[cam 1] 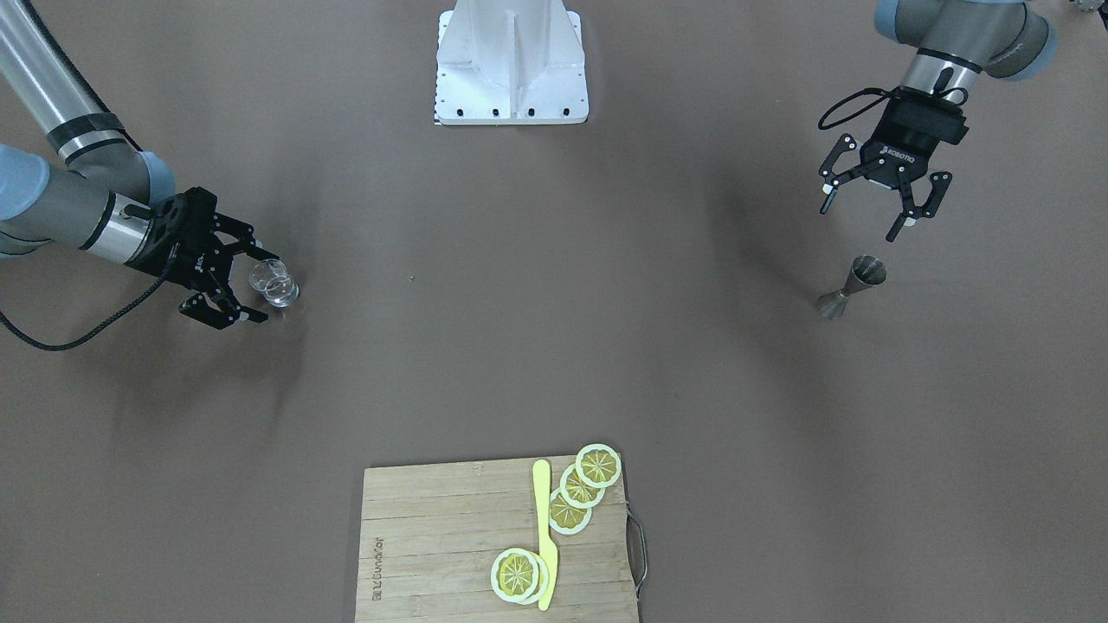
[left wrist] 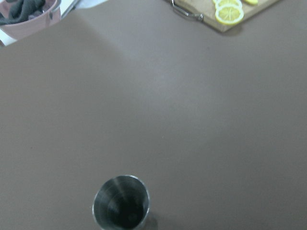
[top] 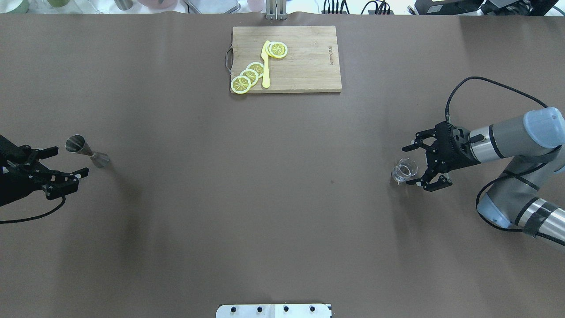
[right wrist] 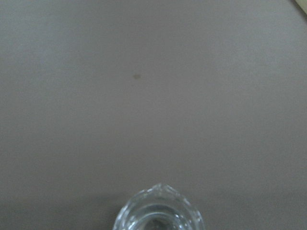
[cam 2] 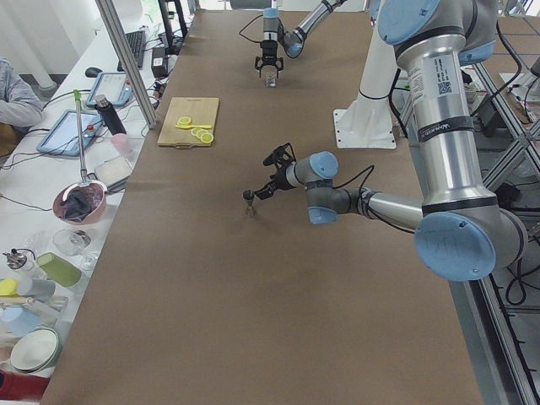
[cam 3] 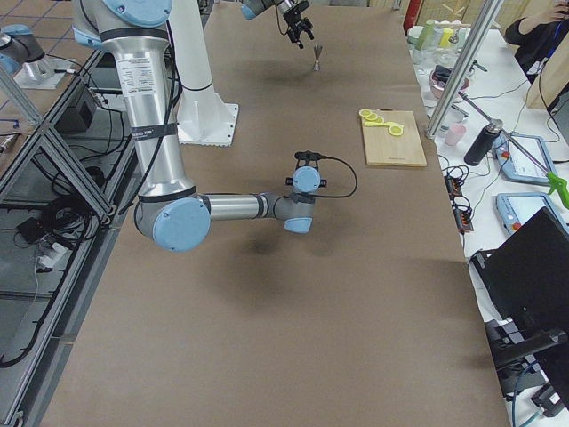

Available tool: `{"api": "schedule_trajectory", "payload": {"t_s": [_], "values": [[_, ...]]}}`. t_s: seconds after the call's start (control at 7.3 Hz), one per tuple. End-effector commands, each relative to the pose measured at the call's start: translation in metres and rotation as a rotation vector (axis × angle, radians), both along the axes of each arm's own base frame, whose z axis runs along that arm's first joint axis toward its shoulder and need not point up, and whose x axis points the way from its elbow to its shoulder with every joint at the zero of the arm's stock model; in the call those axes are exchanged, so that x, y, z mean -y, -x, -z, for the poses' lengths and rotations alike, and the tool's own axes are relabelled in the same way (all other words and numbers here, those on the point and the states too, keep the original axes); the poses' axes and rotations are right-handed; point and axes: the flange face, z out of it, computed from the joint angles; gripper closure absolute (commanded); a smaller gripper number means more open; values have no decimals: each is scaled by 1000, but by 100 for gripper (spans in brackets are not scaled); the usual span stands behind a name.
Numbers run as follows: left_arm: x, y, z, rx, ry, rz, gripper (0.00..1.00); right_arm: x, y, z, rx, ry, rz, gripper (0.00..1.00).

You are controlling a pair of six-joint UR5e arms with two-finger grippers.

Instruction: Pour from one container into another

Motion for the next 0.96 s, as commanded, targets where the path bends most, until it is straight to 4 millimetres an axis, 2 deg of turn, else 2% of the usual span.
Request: {"api": "schedule_trajectory", "payload": {"t_s": [0.0, 0.14, 0.27, 0.41, 0.55, 0.68, 0.82], "values": [[-25, -14, -15, -21, -52, 159, 2, -1, 4, 0, -2, 6, -10, 3], [-28, -13, -21, -11, -81, 253, 2, -1, 5, -2, -5, 26, -11, 3], [-36, -26, -28, -1, -112, 329, 2, -2, 5, -2, -3, 48, -11, 3], [-42, -35, -28, -125, -74, 446, 2, -2, 6, -2, -2, 57, -11, 3], [-53, -45, -36, -324, 58, 481, 2, -3, 7, -2, -1, 87, -14, 3], [-52, -49, -45, -389, 99, 544, 2, -3, 8, -1, 0, 90, -13, 4], [-51, -52, -52, -377, 91, 565, 2, -5, 10, 0, 1, 92, -7, 4]]}}
